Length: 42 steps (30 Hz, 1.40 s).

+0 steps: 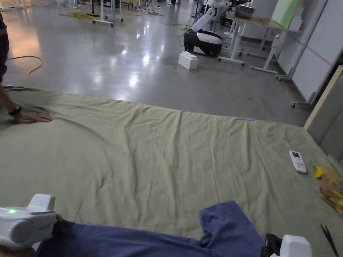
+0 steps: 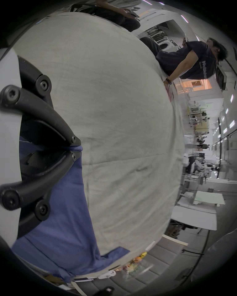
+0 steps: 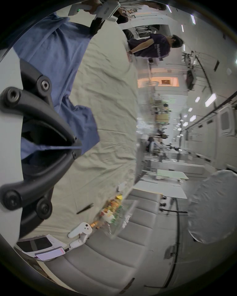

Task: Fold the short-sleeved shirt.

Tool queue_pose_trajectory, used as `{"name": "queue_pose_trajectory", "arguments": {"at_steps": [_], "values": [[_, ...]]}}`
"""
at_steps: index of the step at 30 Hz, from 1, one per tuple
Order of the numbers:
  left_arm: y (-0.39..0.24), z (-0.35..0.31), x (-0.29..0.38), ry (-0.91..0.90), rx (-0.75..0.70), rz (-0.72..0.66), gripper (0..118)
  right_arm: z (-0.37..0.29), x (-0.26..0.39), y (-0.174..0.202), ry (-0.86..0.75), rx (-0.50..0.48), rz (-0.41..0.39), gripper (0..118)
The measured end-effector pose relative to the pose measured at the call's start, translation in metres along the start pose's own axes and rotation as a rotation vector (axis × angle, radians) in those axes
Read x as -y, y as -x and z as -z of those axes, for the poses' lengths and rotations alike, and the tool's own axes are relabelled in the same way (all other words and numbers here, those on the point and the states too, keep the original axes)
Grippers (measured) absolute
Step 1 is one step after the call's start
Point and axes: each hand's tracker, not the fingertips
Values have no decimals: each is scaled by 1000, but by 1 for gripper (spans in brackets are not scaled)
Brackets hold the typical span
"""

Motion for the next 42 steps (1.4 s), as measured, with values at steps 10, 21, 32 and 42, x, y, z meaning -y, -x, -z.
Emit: {"name": "queue_pose_trajectory", "arguments": {"at_steps": [10,21,32,42], "values": [[1,-31,11,-84,-10,-15,5,127,-11,-26,401,-47,-32,79],[0,-28,24,-56,-16,-39,5,170,9,-20,518,-82,-34,46],[-3,-35,28,-62,-19,-31,4,134,-2,-18,413,-113,-20,1],[8,-83,32,-133,5,-53,5,31,-19,-49,241,-131,-1,1]]}}
